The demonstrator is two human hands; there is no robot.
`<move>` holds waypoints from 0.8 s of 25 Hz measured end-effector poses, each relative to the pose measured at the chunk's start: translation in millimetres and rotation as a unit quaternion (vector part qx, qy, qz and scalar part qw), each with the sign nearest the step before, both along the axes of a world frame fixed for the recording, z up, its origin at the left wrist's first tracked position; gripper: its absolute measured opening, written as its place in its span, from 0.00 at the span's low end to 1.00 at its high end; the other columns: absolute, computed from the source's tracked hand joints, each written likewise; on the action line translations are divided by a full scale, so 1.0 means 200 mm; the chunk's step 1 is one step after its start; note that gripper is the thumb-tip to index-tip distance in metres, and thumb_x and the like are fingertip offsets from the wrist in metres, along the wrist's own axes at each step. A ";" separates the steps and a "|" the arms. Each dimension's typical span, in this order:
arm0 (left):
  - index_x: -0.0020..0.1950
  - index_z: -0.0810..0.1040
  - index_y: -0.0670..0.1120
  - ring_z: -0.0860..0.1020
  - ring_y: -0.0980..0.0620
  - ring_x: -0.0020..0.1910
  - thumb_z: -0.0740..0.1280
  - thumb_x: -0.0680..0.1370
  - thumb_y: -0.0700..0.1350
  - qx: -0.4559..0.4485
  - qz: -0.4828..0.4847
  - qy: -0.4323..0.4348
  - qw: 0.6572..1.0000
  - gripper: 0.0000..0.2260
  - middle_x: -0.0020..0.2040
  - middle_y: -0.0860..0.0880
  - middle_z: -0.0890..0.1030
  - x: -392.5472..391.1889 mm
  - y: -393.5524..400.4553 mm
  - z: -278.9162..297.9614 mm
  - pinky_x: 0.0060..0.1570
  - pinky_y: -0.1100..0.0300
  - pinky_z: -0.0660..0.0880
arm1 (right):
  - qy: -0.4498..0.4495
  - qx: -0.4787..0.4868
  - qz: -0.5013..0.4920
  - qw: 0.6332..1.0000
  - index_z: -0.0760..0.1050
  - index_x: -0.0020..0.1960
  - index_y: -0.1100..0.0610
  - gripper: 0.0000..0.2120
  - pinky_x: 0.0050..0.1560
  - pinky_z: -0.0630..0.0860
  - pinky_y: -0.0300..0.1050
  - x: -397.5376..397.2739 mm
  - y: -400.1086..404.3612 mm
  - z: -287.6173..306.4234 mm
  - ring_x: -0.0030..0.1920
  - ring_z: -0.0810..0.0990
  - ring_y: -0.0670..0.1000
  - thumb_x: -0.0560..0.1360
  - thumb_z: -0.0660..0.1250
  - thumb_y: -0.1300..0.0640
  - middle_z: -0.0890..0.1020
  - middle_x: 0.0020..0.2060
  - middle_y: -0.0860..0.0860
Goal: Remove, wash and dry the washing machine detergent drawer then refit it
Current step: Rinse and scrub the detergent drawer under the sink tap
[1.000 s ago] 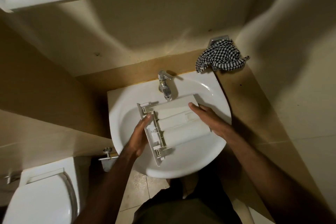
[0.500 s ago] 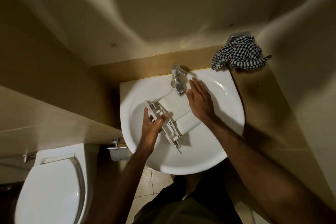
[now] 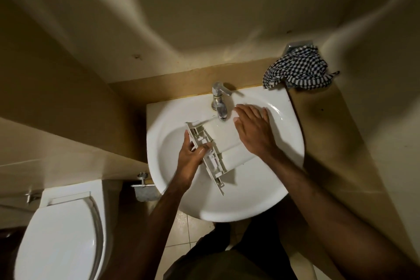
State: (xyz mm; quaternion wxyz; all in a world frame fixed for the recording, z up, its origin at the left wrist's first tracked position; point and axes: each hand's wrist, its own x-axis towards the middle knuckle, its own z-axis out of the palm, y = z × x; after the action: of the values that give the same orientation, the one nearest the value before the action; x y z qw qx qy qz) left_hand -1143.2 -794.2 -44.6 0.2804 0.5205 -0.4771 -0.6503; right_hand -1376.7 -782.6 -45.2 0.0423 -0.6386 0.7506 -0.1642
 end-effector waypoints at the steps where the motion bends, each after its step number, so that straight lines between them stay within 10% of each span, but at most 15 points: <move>1: 0.72 0.70 0.62 0.85 0.52 0.57 0.72 0.75 0.55 -0.001 -0.002 -0.008 1.000 0.27 0.61 0.52 0.85 0.00 0.00 -0.01 0.45 0.57 0.83 | -0.001 0.022 -0.002 1.000 0.77 0.66 0.55 0.16 0.69 0.68 0.59 -0.02 -0.07 0.02 0.68 0.75 0.56 0.84 0.57 0.52 0.80 0.65 0.50; 15: 0.73 0.70 0.63 0.85 0.51 0.58 0.73 0.75 0.54 -0.011 0.004 -0.005 1.000 0.27 0.61 0.52 0.85 0.00 -0.01 -0.02 0.49 0.56 0.83 | 0.031 0.020 -0.020 0.999 0.78 0.63 0.51 0.18 0.74 0.55 0.70 0.01 -0.11 -0.04 0.75 0.69 0.56 0.83 0.52 0.49 0.81 0.63 0.49; 20: 0.72 0.71 0.62 0.85 0.52 0.57 0.73 0.74 0.55 -0.021 0.010 -0.002 1.000 0.27 0.59 0.53 0.86 -0.02 0.00 0.01 0.47 0.60 0.83 | 0.027 -0.003 0.038 0.999 0.69 0.78 0.53 0.24 0.79 0.49 0.66 0.03 0.02 -0.07 0.81 0.59 0.53 0.86 0.51 0.45 0.67 0.79 0.52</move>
State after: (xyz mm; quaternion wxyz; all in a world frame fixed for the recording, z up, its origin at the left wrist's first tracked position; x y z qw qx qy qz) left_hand -1147.5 -794.5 -42.4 0.2966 0.5206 -0.4861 -0.6362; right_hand -1371.6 -779.0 -59.9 0.0259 -0.6711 0.7261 -0.1473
